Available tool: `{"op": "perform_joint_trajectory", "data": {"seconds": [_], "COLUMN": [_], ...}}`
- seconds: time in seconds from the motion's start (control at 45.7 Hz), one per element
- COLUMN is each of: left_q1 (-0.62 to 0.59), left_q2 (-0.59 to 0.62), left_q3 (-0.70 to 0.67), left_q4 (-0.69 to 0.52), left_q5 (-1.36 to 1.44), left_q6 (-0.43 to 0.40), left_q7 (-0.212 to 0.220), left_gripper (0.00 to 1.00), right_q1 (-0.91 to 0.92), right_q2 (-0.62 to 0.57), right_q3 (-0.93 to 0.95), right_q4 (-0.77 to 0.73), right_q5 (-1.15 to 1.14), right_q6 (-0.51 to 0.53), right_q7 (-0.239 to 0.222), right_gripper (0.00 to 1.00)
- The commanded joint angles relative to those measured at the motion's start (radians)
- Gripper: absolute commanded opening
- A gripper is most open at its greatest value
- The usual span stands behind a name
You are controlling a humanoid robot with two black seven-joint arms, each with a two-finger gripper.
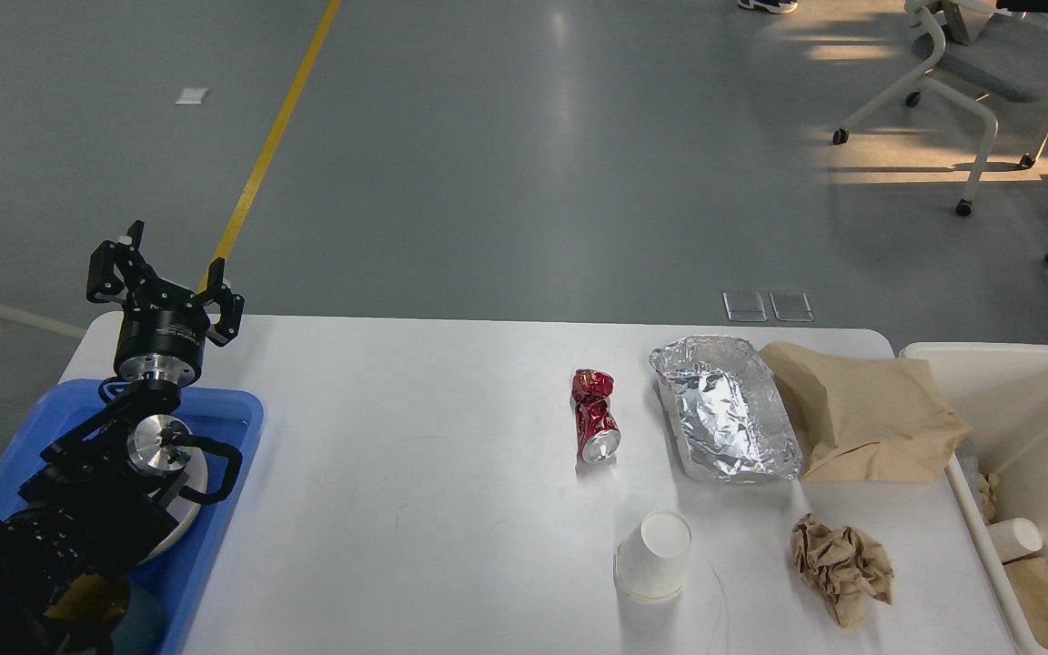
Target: Tidy desktop
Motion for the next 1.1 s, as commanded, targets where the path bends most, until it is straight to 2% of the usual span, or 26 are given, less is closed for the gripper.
{"op": "perform_joint_trajectory", "data": {"seconds": [0.0,0.35,0.548,0.832,1.073], "left_q1": [0.0,0.0,0.0,0.0,0.0], "left_q2": [0.0,0.0,0.0,0.0,0.0], "left_q3": [-0.001,0.001,0.001,-0.001,0.001], "left_q4": [-0.001,-0.001,-0.001,-0.001,-0.001], "left_q5": [0.0,0.0,0.0,0.0,0.0], "left_q6": [0.0,0.0,0.0,0.0,0.0], "left_q7": [0.0,0.0,0.0,0.0,0.0], "left_gripper": [0.96,0.96,0.97,0.96,0.96], "right_q1": [0.062,0.142,0.116,-0.007,-0.053], "right_q2": [0.057,0.133,0.165,0.176,0.203], "right_q3": [-0.086,-0.204,-0.222,-0.211,-0.207], "right_q4": [0.027,0.173,0.302,0.319,0.396], "right_q5": [0.001,0.0,0.015,0.11,0.129], "right_q6": [0.103,0.493,0.494,0.474,0.484], "right_q7": [0.0,-0.008,-0.009,-0.009,-0.009], "right_gripper": [1.0,1.0,1.0,1.0,1.0]}}
